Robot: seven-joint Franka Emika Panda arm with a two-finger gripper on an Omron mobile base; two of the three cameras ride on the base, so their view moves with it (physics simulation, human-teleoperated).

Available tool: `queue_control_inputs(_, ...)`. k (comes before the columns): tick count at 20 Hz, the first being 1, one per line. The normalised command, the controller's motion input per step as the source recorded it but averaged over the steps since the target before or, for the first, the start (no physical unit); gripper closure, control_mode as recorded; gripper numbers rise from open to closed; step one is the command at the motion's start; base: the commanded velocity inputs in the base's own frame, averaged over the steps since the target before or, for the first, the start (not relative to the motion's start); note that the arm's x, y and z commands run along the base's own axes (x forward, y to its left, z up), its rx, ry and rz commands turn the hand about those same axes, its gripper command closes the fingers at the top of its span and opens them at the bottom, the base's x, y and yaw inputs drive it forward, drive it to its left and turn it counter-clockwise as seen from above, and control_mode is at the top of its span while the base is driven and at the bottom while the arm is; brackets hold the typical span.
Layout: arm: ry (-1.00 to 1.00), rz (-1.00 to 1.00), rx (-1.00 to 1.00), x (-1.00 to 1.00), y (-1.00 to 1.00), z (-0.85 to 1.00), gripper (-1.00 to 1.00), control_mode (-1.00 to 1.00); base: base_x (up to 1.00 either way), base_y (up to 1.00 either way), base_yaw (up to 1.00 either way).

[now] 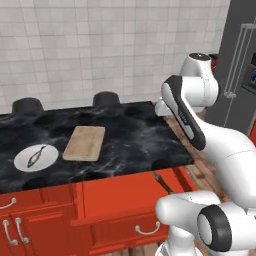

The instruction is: Pick up the knife from the drawer and place it on the cutting board. Then place the meat from the plate to the cutting board.

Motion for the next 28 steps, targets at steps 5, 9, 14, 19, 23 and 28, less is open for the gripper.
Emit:
queue_control_inputs(5, 0.0, 0.0, 0.0, 0.0, 0.0, 0.0, -1.0, 1.0, -0.29, 0.74, -0.15)
queue_control_inputs(9, 0.0, 0.0, 0.0, 0.0, 0.0, 0.0, -1.0, 1.0, -0.36, 0.6, -0.22)
queue_control_inputs(14, 0.0, 0.0, 0.0, 0.0, 0.0, 0.0, -1.0, 1.0, -0.32, 0.61, -0.25)
queue_control_inputs(19, 0.0, 0.0, 0.0, 0.0, 0.0, 0.0, -1.0, 1.0, -0.25, 0.69, -0.27)
queue_control_inputs(23, 0.0, 0.0, 0.0, 0.0, 0.0, 0.0, -1.0, 1.0, -0.16, 0.67, -0.29)
queue_control_inputs(28, 0.0, 0.0, 0.0, 0.0, 0.0, 0.0, -1.0, 1.0, -0.12, 0.59, -0.31)
